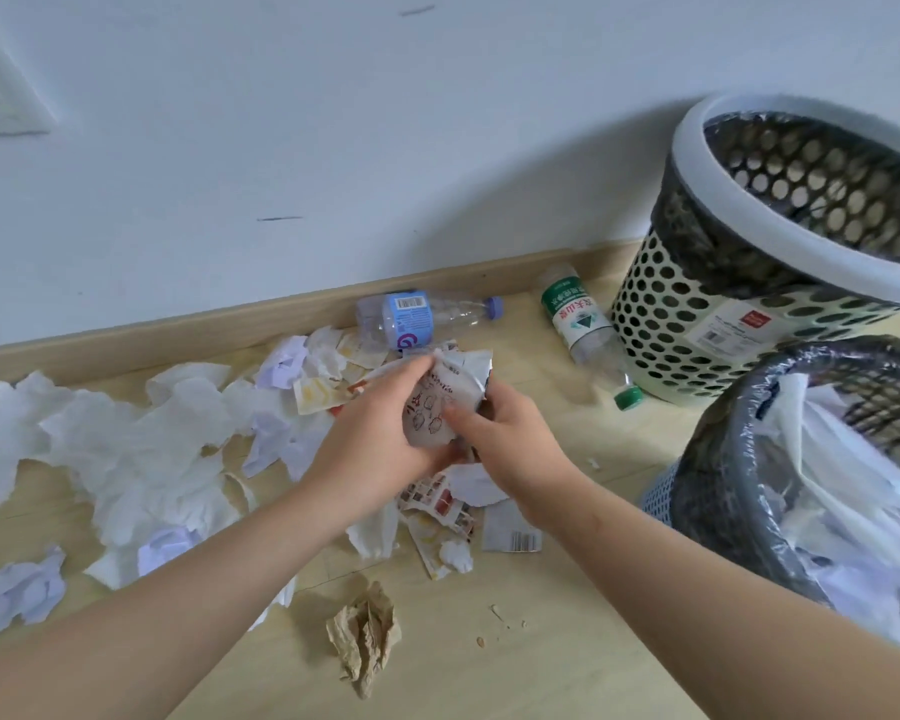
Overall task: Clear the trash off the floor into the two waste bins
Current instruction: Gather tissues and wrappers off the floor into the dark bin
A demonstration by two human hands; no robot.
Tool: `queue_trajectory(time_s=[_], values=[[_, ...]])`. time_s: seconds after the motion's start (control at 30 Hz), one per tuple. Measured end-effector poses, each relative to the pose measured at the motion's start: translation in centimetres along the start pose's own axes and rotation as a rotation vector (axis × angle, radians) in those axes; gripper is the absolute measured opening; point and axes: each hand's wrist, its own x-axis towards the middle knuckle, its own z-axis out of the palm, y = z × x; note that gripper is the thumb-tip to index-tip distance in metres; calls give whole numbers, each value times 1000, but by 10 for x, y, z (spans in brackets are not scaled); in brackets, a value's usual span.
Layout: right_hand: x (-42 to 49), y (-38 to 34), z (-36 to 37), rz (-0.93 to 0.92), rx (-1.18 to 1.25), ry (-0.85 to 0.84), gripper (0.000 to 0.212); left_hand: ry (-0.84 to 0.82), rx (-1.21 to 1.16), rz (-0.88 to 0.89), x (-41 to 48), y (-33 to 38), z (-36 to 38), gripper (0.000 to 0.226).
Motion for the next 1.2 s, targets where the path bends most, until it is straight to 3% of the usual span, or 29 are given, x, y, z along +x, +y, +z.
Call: queue_trajectory(time_s=[0.07,0.2,0.33,0.5,0.63,0.73,0.93,1.1,1.2], values=[[-1,-12,-19,-33,55,117,21,-27,-9,56,9,22,-1,86],[-3,-31,-54,-62,67,311,12,-58,-213,123,38,71,-2,47],[-15,-49,-88,-101,251,396,12,0,-322,154,60,123,14,41],[-40,-64,-162,-160,303,609,14,-93,-508,128,64,190,57,34],[-64,-63,-221,-29,237,565,16,-140,-426,211,49,220,93,23],[-81,-58,-244,85,56,504,17,-129,-220,309,38,219,110,19],[-92,-19,-251,359,-564,300,8,-46,113,382,30,200,137,21],[-79,18,-240,362,-804,384,51,-54,77,384,32,189,137,19],[-76,13,-239,282,-963,493,60,-59,25,345,36,186,127,17]])
